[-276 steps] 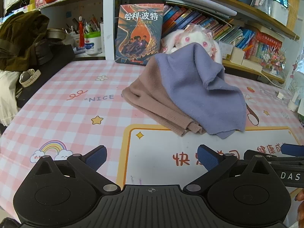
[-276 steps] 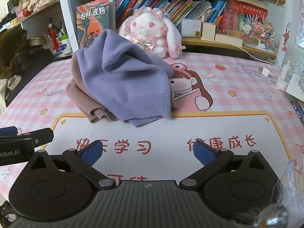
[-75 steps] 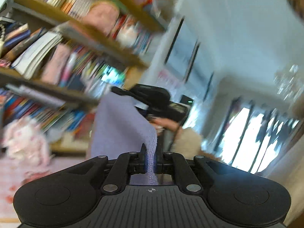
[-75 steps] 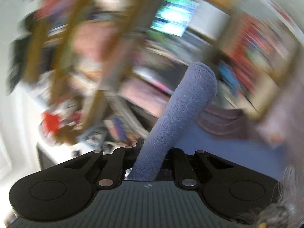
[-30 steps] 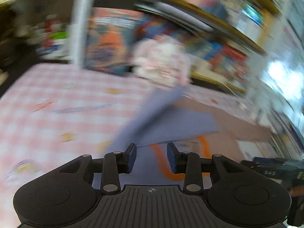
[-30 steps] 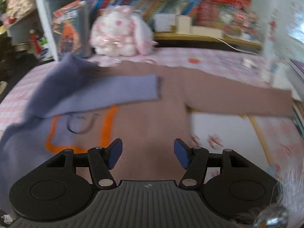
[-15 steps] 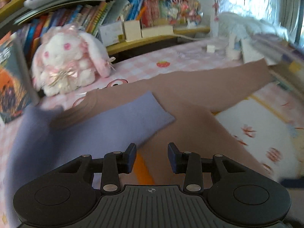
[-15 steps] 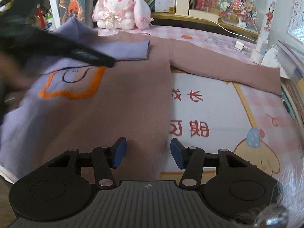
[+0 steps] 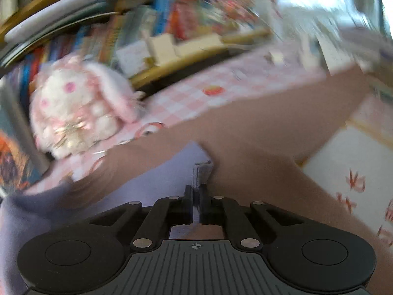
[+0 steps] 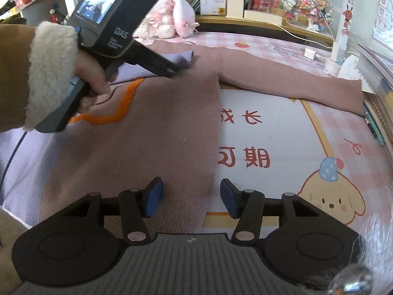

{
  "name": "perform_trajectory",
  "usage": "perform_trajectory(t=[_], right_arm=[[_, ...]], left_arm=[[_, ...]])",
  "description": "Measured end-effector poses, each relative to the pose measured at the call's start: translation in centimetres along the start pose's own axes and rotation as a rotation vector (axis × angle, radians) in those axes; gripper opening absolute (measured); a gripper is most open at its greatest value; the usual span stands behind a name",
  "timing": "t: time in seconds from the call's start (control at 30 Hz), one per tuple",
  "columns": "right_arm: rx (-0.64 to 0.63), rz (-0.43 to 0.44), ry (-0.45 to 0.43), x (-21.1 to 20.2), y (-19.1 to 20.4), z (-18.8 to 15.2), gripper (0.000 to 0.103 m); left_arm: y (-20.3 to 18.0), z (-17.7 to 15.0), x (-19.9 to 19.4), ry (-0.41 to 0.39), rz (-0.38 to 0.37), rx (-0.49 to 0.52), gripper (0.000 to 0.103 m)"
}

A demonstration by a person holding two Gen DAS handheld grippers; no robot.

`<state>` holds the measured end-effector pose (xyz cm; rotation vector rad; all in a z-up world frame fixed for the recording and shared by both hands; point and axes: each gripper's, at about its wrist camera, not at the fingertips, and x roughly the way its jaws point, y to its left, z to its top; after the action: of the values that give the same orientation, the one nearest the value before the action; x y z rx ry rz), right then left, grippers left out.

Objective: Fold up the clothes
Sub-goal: 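Lay the sweater flat on the table and open both tools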

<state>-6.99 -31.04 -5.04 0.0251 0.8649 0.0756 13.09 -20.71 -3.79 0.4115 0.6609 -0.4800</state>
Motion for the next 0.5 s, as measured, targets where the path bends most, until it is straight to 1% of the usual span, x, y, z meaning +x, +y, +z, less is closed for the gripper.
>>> perform_trajectory(t=[0.07, 0.27, 0.3, 0.4, 0.43, 0.5], right_arm=[[0.011, -0.013, 0.000, 0.1, 0.2, 0.1, 0.050], [0.044, -0.051, 0.000, 0.2, 0.7, 0.2, 0.050], [0.050, -0.058, 0.000, 0.2, 0.8, 0.3, 0.050], [0.066, -0.077, 0.000, 0.3, 1.1, 0.3, 0.049], [0.072, -0.083, 0.001, 0.3, 1.2, 0.4, 0.049], [0.072, -0.097, 0.001, 0.5, 1.5, 0.5, 0.049]], left_arm=[[2.8, 0.1, -2.3, -0.050, 0.007, -0.102, 0.004], [16.3, -2.9, -12.9, -0.232, 0.149, -0.393, 0.004], [18.6, -3.9, -14.3, -0.246, 0.196, -0.432, 0.004], [25.3, -7.4, -18.2, -0.250, 0.356, -0.513, 0.004], [27.3, -8.7, -19.1, -0.239, 0.409, -0.524, 0.004], [30.7, -11.1, -20.5, -0.202, 0.488, -0.540, 0.004]])
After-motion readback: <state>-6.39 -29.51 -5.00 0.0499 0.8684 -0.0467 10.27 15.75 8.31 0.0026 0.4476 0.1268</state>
